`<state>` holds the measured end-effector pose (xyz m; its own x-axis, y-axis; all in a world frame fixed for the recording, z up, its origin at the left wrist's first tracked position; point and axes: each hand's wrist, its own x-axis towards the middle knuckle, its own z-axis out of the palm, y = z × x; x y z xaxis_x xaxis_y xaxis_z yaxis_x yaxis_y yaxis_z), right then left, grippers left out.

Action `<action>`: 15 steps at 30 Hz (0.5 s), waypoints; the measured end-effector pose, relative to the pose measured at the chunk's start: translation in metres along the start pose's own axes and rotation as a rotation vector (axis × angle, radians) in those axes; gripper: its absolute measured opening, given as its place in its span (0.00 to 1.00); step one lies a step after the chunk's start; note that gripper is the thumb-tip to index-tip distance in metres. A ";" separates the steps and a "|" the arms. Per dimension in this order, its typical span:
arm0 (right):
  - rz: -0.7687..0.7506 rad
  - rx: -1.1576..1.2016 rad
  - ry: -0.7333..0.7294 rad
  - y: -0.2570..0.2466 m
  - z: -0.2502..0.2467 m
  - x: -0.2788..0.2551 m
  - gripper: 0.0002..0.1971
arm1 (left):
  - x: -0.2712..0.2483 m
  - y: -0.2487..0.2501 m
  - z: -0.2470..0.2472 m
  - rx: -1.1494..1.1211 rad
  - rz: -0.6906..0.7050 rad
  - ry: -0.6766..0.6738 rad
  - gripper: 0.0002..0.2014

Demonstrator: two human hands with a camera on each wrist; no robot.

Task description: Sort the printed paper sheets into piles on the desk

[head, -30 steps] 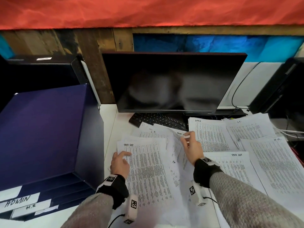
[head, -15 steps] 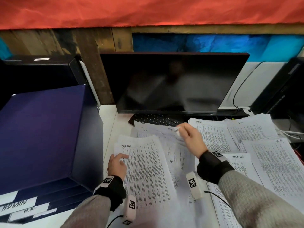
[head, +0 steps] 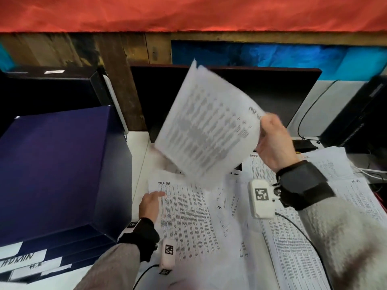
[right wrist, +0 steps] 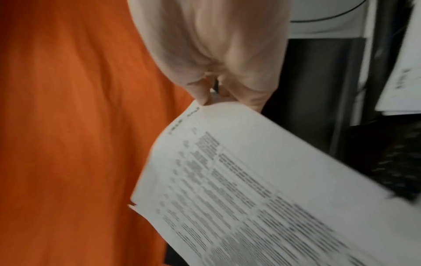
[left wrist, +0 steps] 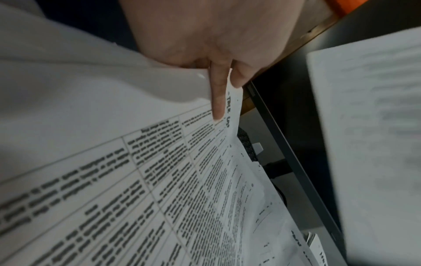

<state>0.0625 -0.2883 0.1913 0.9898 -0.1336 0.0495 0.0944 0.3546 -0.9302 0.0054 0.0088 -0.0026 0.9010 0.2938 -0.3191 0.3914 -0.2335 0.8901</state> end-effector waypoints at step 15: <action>0.558 -0.515 -0.043 0.159 -0.037 -0.028 0.14 | 0.001 -0.019 0.003 0.046 0.021 -0.087 0.08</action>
<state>0.0463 -0.2622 0.0286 0.8803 -0.0210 -0.4739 -0.4728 -0.1191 -0.8731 -0.0006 0.0102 -0.0209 0.9212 0.2068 -0.3294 0.3786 -0.2820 0.8816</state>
